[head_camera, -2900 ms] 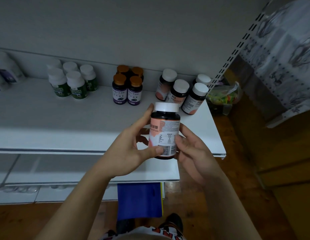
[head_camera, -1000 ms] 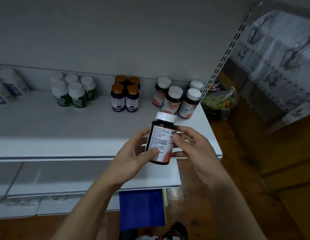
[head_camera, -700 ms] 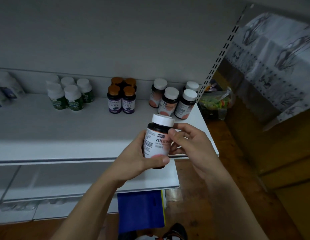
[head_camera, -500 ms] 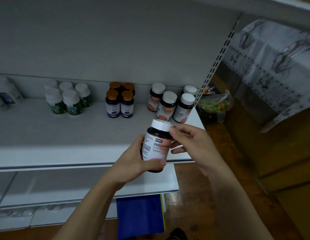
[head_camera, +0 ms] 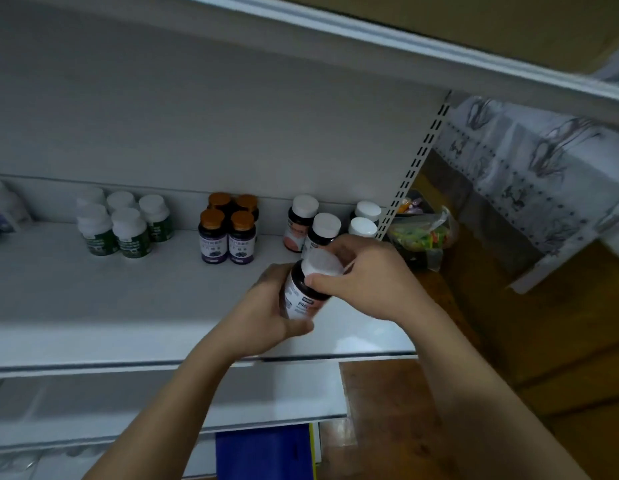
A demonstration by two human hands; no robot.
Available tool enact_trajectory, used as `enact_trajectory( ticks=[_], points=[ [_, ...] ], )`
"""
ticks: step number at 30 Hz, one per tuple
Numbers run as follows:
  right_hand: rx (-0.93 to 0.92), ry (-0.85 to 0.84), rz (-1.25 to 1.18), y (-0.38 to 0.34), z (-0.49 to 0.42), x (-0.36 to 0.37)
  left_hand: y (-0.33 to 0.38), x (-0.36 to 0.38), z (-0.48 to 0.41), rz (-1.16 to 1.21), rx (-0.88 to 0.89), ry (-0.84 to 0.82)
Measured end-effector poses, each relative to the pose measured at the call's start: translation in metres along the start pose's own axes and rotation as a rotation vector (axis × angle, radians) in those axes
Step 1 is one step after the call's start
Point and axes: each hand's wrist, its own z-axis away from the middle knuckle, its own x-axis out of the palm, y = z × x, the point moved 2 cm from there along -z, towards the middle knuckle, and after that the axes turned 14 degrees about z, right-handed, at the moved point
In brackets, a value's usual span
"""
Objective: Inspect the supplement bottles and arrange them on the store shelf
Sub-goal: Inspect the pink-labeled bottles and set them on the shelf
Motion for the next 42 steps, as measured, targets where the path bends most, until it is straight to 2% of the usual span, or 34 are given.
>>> enact_trajectory(
  ticks=[3, 8, 11, 15, 22, 30, 35, 39, 42],
  points=[
    [0.011, 0.0, 0.079, 0.001, -0.022, -0.021, 0.002, -0.006, -0.018, -0.141, -0.014, 0.063],
    [0.078, 0.241, -0.036, 0.019, -0.072, -0.071, 0.014, -0.018, -0.041, -0.342, -0.096, 0.107],
    [0.075, 0.321, 0.066, 0.024, -0.103, -0.081, 0.019, -0.021, -0.047, -0.444, -0.145, 0.136],
    [0.114, 0.261, 0.222, 0.029, -0.134, -0.073, 0.016, -0.025, -0.045, -0.484, -0.165, 0.158],
    [0.153, 0.156, 0.235, 0.045, -0.17, -0.035, -0.001, -0.029, -0.035, -0.598, -0.187, 0.143],
    [0.218, -0.027, 0.371, 0.056, -0.185, 0.019, -0.009, -0.036, -0.029, -0.617, -0.137, 0.141],
    [0.278, -0.015, 0.318, 0.057, -0.186, 0.025, -0.014, -0.045, -0.026, -0.645, -0.127, 0.111],
    [0.197, 0.088, 0.347, 0.034, -0.188, 0.023, -0.016, -0.055, -0.026, -0.682, -0.14, 0.117],
    [0.15, 0.03, 0.349, 0.01, -0.19, 0.035, -0.021, -0.06, -0.02, -0.698, -0.14, 0.117]
  ],
)
